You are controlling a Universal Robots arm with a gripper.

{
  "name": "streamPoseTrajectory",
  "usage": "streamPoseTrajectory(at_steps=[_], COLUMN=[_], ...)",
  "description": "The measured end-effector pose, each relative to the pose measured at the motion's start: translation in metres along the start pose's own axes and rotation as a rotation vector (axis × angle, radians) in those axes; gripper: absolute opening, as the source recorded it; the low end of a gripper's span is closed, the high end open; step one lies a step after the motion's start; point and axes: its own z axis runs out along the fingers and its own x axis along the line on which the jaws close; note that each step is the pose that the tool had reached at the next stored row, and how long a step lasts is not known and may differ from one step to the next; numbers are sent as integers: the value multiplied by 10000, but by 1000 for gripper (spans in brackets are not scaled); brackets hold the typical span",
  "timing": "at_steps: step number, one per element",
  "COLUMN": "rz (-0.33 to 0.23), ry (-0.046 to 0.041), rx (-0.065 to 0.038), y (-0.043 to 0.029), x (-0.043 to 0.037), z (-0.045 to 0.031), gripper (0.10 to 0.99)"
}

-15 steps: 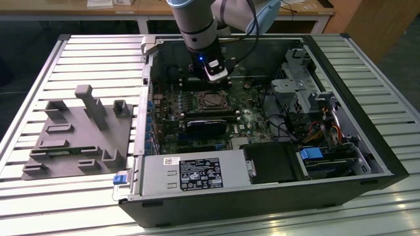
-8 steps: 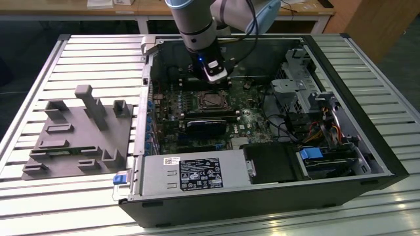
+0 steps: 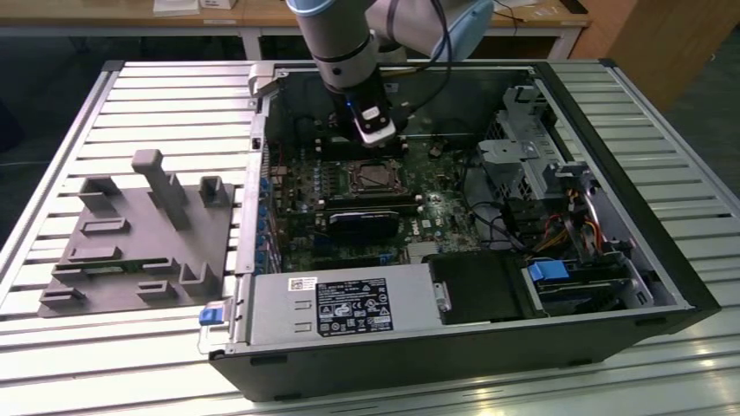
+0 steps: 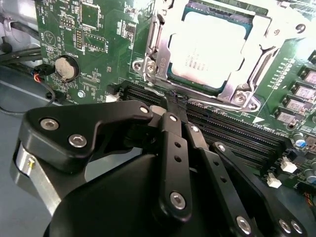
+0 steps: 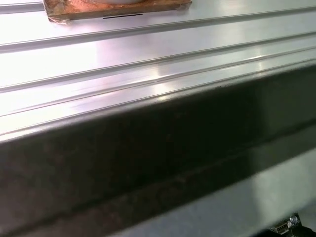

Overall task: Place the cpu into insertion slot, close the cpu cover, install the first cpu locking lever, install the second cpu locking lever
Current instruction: 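Install the first cpu locking lever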

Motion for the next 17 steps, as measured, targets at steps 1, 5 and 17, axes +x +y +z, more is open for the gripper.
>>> streamPoseTrajectory(at_steps=[1, 5, 17], rz=[3, -6, -10], ry=[-1, -41, -94], rx=[1, 19, 22], y=[7, 10, 2], x=[4, 6, -13], z=[2, 6, 19], gripper=[102, 102, 102])
